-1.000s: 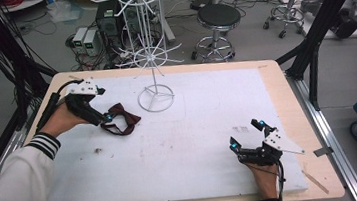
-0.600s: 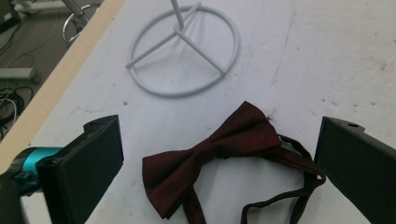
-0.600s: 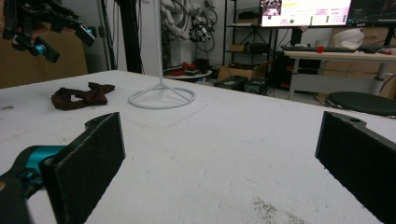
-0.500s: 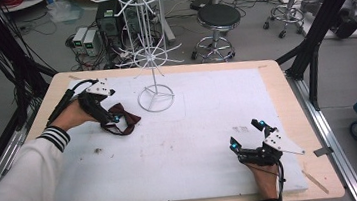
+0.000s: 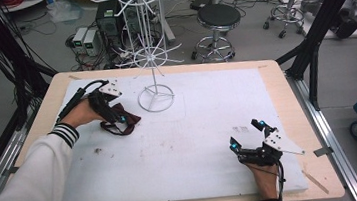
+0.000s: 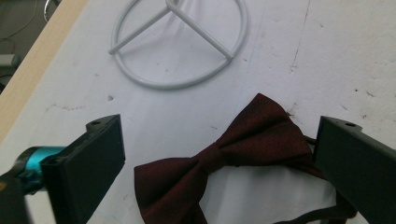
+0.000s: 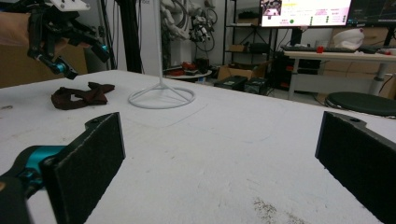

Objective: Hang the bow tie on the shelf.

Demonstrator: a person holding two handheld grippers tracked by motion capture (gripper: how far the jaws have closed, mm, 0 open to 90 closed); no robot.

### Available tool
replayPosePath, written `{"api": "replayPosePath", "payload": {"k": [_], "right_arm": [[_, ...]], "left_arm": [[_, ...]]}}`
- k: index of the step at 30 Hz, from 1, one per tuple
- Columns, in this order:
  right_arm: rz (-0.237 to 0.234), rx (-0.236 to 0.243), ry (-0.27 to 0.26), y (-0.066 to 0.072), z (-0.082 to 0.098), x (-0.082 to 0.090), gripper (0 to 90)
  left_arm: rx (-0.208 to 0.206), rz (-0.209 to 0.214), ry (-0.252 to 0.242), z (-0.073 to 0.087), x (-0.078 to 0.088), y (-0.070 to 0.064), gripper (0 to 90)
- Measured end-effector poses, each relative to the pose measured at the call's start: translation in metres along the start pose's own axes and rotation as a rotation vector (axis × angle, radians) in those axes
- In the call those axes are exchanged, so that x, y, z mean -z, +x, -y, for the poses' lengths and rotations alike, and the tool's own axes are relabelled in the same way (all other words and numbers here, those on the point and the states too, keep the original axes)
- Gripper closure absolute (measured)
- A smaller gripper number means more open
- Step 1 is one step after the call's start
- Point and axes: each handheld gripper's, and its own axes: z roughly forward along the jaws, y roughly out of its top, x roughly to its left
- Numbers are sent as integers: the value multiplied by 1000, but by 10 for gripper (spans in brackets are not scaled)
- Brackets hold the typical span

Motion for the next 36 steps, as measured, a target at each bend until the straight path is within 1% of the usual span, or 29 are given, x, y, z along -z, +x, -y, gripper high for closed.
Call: {"api": "replayPosePath", "payload": {"k": [2, 3, 5, 6, 7, 9, 11, 12, 15, 18, 20, 22, 23, 24, 25, 27, 29, 31, 32, 36], "right_arm": [[0, 0, 0, 0, 0, 0, 7], [0, -2, 1, 0, 0, 0, 7], [-1, -4, 0, 0, 0, 0, 7], [-1, -4, 0, 0, 0, 0, 7], [-1, -4, -3, 0, 0, 0, 7], [0, 0, -5, 0, 0, 0, 7], [0, -1, -4, 0, 0, 0, 7], [-2, -1, -2, 0, 0, 0, 7], [-1, -2, -2, 0, 0, 0, 7], [0, -6, -1, 1, 0, 0, 7], [-1, -5, -2, 1, 0, 0, 7], [0, -6, -2, 1, 0, 0, 7], [-1, -5, -2, 0, 0, 0, 7], [-1, -5, -2, 0, 0, 0, 7], [1, -7, -4, 0, 0, 0, 7], [0, -8, -1, 1, 0, 0, 7], [1, -6, -3, 0, 0, 0, 7], [1, -6, -4, 0, 0, 0, 7], [0, -7, -3, 1, 0, 0, 7], [-1, -5, -2, 0, 0, 0, 7]], "left_arm": [[-8, 0, 16, 0, -2, 1, 73], [8, 2, 11, 1, -4, 1, 73], [7, -2, 35, 4, -6, 4, 73], [7, -2, 35, 4, -6, 4, 76], [16, 2, 37, 5, -7, 4, 88], [10, -2, 53, 7, -8, 5, 95], [24, -1, 62, 9, -9, 7, 94], [17, -1, 71, 10, -10, 8, 95], [23, 1, 76, 11, -13, 8, 110], [16, 5, 96, 13, -16, 8, 150], [13, 9, 109, 13, -17, 8, 194], [12, 10, 106, 14, -18, 8, 205], [9, 13, 108, 14, -19, 8, 232], [-2, 21, 119, 14, -19, 9, 232], [0, 21, 119, 15, -19, 8, 265], [-12, 26, 132, 16, -20, 8, 274], [-4, 37, 133, 17, -20, 8, 290], [-2, 37, 133, 18, -21, 8, 298], [-13, 39, 143, 19, -23, 8, 321], [-14, 42, 158, 20, -24, 8, 365]]}}
